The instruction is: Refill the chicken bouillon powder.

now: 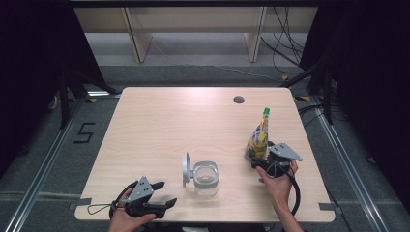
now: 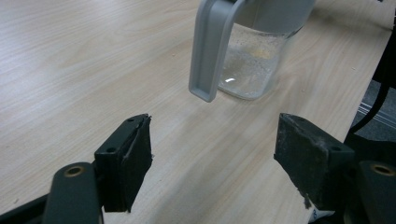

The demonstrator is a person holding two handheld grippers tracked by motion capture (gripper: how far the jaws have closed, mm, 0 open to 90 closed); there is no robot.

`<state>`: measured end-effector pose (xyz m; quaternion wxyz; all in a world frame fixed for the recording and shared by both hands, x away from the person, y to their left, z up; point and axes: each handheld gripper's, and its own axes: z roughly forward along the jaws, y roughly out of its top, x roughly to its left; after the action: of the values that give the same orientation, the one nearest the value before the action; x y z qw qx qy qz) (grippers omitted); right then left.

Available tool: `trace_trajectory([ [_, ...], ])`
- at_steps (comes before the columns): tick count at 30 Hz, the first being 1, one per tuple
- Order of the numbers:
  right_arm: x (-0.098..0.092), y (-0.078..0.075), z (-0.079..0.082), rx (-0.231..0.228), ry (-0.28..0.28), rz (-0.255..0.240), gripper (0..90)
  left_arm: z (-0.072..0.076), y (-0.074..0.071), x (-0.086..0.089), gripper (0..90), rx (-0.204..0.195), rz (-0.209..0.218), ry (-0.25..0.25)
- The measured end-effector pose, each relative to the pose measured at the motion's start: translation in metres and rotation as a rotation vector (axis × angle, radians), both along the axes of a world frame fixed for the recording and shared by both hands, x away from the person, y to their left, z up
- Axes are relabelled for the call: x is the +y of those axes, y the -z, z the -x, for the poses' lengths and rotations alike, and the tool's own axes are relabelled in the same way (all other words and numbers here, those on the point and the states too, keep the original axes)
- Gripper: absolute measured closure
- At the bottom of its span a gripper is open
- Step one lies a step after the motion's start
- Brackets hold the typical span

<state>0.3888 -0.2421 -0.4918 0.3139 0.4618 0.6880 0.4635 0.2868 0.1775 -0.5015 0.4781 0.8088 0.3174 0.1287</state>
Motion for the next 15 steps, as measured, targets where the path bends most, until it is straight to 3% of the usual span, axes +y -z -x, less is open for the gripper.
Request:
trace_trajectory([
  [2, 0.000, 0.000, -0.001, 0.002, 0.003, -0.004, 20.2, 0.000, 0.000, 0.000, 26.8, 0.002, 0.002, 0.003],
  [3, 0.003, 0.001, -0.001, 0.021, 0.022, -0.032, 20.9, 0.000, 0.000, 0.000, 26.8, 0.000, 0.003, 0.005],
  [4, 0.001, 0.001, -0.003, 0.002, 0.026, -0.021, 21.2, 0.000, 0.000, 0.000, 26.8, 0.000, 0.001, 0.005],
  [7, 0.003, 0.001, -0.003, 0.018, 0.039, -0.028, 21.0, 0.000, 0.000, 0.000, 26.8, 0.001, 0.000, 0.005],
  [8, 0.002, 0.002, -0.006, -0.002, 0.027, -0.016, 20.7, 0.000, 0.000, 0.000, 26.8, 0.002, 0.000, 0.005],
  [11, 0.005, 0.003, -0.007, 0.004, 0.054, -0.018, 19.9, 0.000, 0.001, -0.001, 26.8, 0.002, 0.004, 0.008],
  [13, 0.007, 0.004, -0.009, -0.012, 0.062, -0.033, 19.5, 0.001, 0.001, -0.002, 26.8, 0.017, 0.010, -0.008],
  [14, 0.010, 0.004, -0.008, 0.007, 0.084, -0.043, 19.2, 0.001, 0.001, -0.002, 26.8, 0.017, 0.009, -0.007],
  [15, 0.009, 0.005, -0.010, -0.004, 0.075, -0.020, 19.0, 0.001, 0.001, -0.002, 26.8, 0.017, 0.011, -0.008],
])
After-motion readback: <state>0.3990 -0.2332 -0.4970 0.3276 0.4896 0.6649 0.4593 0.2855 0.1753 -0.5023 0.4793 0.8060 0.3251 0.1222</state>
